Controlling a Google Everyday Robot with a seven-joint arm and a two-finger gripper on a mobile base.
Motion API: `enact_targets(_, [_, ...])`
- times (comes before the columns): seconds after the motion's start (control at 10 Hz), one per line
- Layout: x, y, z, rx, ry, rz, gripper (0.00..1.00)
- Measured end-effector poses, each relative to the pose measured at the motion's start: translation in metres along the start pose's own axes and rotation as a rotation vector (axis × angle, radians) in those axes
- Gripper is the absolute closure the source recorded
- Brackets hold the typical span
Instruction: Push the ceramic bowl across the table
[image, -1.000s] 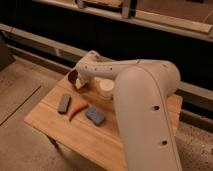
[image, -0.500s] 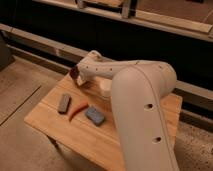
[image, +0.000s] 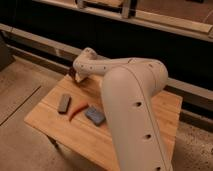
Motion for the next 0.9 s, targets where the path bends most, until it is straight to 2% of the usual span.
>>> enact_targets(0.3, [-0.018,0.031,0.000,-0.071,-0.021,-0.045,0.35])
enact_targets(0.5, [-0.017,0.034,0.001,-0.103,-0.024,-0.046,0.35])
enact_targets(0.7, [-0.015,0.031,0.003,-0.118,-0.021,-0.050,0.35])
enact_targets(0.9, [-0.015,0.019,0.002,-0.103,-0.023,-0.040,0.35])
